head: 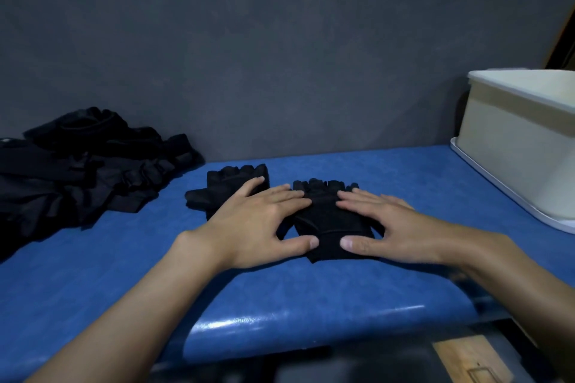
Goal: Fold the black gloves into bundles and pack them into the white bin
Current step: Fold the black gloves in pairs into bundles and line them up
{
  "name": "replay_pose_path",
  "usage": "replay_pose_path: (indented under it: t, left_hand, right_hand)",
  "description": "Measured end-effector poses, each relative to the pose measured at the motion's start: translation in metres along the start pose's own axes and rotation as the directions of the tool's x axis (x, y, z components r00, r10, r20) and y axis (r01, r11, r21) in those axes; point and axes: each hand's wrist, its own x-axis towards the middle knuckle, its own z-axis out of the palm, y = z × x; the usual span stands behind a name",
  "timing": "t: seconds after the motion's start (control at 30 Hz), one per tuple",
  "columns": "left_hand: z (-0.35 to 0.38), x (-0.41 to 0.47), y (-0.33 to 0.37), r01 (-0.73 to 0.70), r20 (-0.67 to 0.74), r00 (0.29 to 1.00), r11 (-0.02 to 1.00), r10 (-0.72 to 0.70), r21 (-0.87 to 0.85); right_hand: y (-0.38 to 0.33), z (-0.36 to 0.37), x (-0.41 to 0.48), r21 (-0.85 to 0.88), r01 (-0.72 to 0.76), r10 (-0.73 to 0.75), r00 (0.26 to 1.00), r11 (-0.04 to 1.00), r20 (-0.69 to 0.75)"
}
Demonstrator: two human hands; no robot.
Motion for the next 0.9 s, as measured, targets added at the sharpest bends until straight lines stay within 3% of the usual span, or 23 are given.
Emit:
replay_pose_path:
  t: [0.33, 0.57, 0.9]
  left_hand:
    - [-0.020, -0.016, -0.008, 0.005, -0.203, 0.979, 0.991, -0.032, -0.134]
    - [-0.036, -0.057, -0.050, 0.155, -0.272, 0.945, 0.980, -0.183, -0.121]
    - [-0.053, -0.117, -0.121, 0.420, -0.417, 0.810, 0.904, -0.412, -0.078]
  right_hand:
    - [-0.033, -0.013, 0.004, 0.093, 0.070, -0.050, 0.979, 0.993, -0.199]
    - [-0.074, -0.001, 0.036, 0.121, 0.167, -0.129, 0.954, 0.978, -0.272]
    - [-0.155, 0.019, 0.115, 0.242, 0.280, -0.202, 0.932, 0.929, -0.302]
